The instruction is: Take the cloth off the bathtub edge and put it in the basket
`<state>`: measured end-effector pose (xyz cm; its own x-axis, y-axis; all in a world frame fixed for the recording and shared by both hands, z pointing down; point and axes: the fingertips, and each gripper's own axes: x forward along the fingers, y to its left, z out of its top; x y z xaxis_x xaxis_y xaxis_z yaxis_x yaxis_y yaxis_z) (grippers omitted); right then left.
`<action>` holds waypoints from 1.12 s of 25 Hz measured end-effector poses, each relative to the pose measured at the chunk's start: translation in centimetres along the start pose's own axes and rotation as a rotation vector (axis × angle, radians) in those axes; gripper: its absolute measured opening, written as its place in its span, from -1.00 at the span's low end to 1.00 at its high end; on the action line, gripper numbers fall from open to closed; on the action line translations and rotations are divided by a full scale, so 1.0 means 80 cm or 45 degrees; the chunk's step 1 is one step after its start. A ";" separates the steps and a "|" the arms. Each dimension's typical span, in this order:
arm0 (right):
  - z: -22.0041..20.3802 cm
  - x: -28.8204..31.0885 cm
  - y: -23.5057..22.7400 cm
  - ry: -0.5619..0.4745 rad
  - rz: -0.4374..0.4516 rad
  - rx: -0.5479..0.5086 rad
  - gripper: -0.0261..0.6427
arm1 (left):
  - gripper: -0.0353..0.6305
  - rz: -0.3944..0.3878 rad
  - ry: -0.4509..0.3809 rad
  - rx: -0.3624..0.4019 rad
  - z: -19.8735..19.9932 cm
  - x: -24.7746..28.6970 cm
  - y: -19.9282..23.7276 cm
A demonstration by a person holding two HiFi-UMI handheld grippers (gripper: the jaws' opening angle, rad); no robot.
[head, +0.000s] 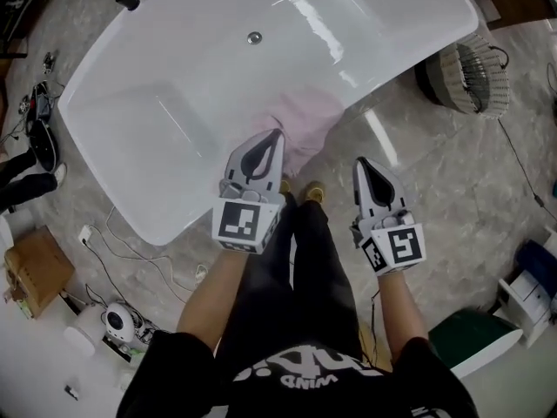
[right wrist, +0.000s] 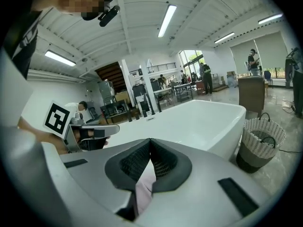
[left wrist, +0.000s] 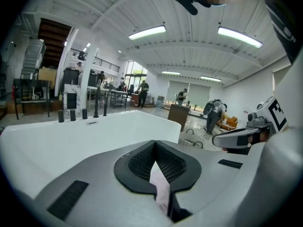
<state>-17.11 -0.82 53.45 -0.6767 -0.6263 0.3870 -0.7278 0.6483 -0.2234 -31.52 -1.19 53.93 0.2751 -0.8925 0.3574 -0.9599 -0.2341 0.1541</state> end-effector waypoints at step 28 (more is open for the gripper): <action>-0.039 -0.001 0.011 -0.017 -0.031 0.125 -0.89 | 0.19 -0.169 0.362 0.080 -0.110 0.001 -0.014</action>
<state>-17.35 1.17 56.05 -0.6594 -0.6475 0.3819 -0.7512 0.5874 -0.3012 -29.94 2.41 61.92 0.3940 -0.7113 0.5821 -0.9135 -0.3729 0.1627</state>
